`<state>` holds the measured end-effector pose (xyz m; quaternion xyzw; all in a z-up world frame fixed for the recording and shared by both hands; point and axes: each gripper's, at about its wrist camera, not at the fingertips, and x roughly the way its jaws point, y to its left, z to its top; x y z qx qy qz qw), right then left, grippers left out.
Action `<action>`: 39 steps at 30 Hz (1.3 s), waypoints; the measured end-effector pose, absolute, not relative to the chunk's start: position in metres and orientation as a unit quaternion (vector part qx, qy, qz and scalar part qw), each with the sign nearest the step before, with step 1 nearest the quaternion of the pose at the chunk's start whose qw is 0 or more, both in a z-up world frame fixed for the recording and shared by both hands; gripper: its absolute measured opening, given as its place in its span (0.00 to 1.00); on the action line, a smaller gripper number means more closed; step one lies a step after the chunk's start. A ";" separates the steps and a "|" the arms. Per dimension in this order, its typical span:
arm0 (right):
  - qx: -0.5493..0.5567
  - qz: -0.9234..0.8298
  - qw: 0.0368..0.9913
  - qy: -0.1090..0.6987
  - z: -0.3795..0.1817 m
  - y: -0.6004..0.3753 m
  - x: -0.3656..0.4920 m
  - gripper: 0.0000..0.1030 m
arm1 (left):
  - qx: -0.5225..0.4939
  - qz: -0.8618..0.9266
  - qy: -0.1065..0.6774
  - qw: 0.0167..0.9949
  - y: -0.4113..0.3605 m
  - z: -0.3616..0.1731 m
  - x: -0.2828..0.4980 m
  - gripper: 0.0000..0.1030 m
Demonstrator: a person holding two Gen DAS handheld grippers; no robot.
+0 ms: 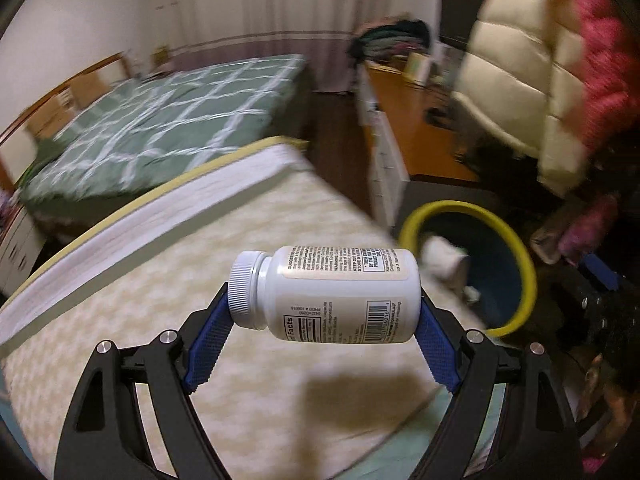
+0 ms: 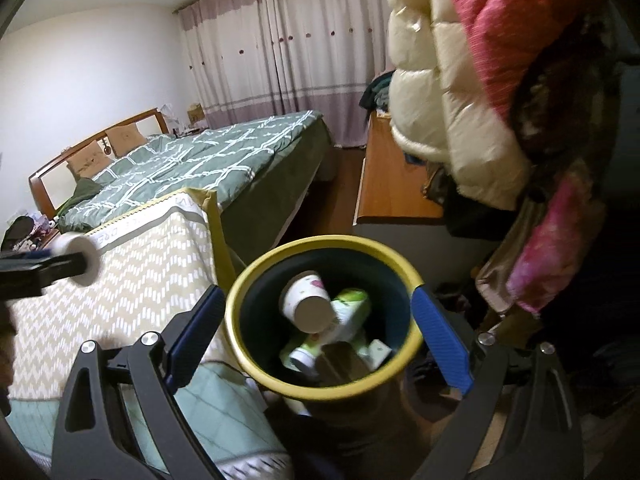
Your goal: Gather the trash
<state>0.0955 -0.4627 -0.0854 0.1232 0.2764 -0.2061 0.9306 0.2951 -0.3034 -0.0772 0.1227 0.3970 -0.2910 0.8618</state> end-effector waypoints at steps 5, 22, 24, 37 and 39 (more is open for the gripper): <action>0.125 -0.214 0.932 0.266 -0.079 -0.479 0.063 0.87 | 0.138 -0.328 0.406 0.842 -0.377 -0.085 0.282 0.80; 0.149 -0.241 0.924 0.255 -0.084 -0.516 0.018 0.87 | 0.211 -0.341 0.435 0.806 -0.510 -0.133 0.267 0.82; 0.156 -0.241 0.923 0.257 -0.087 -0.518 0.018 0.87 | 0.220 -0.332 0.432 0.809 -0.513 -0.135 0.266 0.90; 0.148 -0.175 0.938 0.262 -0.076 -0.477 0.030 0.87 | 0.133 -0.286 0.338 0.887 -0.336 -0.042 0.187 0.95; 0.137 -0.158 0.941 0.265 -0.072 -0.461 0.034 0.87 | 0.111 -0.255 0.326 0.904 -0.287 -0.032 0.166 0.95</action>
